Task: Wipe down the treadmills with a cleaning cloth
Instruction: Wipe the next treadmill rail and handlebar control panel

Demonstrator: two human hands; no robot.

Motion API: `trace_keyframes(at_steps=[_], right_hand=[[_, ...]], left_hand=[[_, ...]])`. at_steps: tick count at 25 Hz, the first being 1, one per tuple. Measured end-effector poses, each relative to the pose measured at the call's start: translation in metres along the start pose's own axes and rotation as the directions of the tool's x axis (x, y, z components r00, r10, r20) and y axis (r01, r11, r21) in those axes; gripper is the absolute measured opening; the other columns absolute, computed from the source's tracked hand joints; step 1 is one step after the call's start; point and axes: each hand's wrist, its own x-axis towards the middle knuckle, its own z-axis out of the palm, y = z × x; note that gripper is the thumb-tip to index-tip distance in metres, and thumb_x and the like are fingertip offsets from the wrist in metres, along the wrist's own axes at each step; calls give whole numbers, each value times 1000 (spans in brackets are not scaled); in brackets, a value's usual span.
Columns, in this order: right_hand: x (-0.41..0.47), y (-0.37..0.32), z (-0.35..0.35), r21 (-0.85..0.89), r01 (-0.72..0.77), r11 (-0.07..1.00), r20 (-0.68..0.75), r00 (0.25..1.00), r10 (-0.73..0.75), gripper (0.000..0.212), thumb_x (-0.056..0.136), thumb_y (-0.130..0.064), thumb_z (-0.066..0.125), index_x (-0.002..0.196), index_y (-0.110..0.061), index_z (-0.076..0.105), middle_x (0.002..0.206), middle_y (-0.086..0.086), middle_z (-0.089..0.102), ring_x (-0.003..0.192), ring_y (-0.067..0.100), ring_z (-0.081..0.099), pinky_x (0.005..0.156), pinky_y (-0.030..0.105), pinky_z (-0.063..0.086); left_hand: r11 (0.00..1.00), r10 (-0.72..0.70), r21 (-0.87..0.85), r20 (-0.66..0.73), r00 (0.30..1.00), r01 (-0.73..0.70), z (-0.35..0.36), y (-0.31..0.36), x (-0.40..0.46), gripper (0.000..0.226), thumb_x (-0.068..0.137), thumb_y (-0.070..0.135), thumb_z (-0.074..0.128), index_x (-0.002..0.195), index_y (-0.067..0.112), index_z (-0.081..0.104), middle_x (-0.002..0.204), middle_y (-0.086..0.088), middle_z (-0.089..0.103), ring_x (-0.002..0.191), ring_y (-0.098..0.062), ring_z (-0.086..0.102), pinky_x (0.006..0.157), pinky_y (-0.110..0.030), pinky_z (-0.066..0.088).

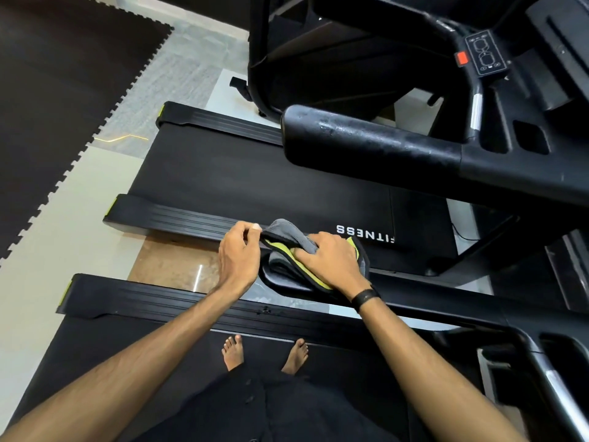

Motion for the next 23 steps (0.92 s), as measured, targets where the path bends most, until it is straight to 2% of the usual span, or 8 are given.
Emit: trace_keyframes(at_steps=[3, 5, 8, 11, 13, 15, 19, 23], right_hand=[[-34, 39, -13, 20, 87, 996, -92, 992, -85, 46, 73, -66, 46, 84, -28, 70, 74, -6, 60, 74, 18, 57, 68, 35, 38], [-42, 79, -27, -11, -14, 1000, -102, 995, 13, 46, 71, -65, 49, 90, -30, 73, 79, -5, 67, 79, 22, 63, 70, 35, 44], [-22, 125, -49, -99, -323, 941, 76, 941, 331, 43, 71, -66, 53, 81, -27, 67, 82, -1, 70, 92, 31, 68, 70, 36, 44], [21, 119, -35, -231, -414, 880, 261, 845, 466, 48, 85, -61, 61, 101, -16, 69, 117, 12, 70, 112, 34, 64, 86, 37, 46], [40, 85, -12, -236, -358, 903, 319, 849, 420, 54, 89, -57, 60, 114, -10, 67, 126, 16, 67, 114, 33, 63, 88, 35, 46], [53, 39, 8, -165, -295, 941, 313, 889, 334, 53, 88, -56, 58, 114, -10, 67, 124, 16, 67, 112, 34, 65, 83, 35, 45], [43, -29, 23, -98, -114, 989, 111, 986, 125, 41, 85, -56, 58, 93, -17, 66, 107, 13, 72, 99, 34, 68, 70, 35, 37], [-2, -20, 13, -74, 0, 997, -139, 990, -10, 47, 86, -62, 52, 90, -21, 73, 81, 6, 71, 79, 31, 68, 60, 33, 31]], left_hand=[[999, -24, -37, 25, 999, 25, 2, -2, 3, 22, 100, 28, 51, 94, 14, 67, 89, 0, 70, 87, -17, 62, 73, -31, 43], [998, -38, -58, 32, 999, 39, 3, -2, 2, 21, 100, 27, 52, 94, 15, 67, 89, -1, 70, 85, -16, 62, 73, -31, 44], [992, -67, -100, 36, 997, 70, 2, 1, 1, 22, 100, 28, 51, 95, 15, 68, 88, 1, 70, 87, -19, 63, 81, -38, 50], [988, -72, -132, 46, 996, 77, 3, 8, 0, 25, 102, 28, 47, 93, 17, 67, 88, 7, 69, 93, -19, 65, 90, -43, 52], [988, -61, -140, 58, 996, 69, 5, 12, -3, 25, 102, 28, 46, 94, 16, 67, 93, 4, 69, 97, -21, 64, 94, -44, 50], [993, -46, -107, 59, 997, 52, 9, 14, -5, 26, 103, 28, 46, 97, 12, 65, 100, -2, 68, 101, -24, 62, 96, -45, 48], [997, 41, -54, -90, 995, -46, 16, 26, -10, 11, 98, 29, 48, 105, 21, 53, 111, 1, 56, 104, -22, 57, 103, -48, 39], [979, 194, -41, -131, 972, -201, 31, 47, -12, 31, 94, 31, 47, 120, 14, 52, 119, 0, 53, 112, -22, 54, 99, -37, 29]])
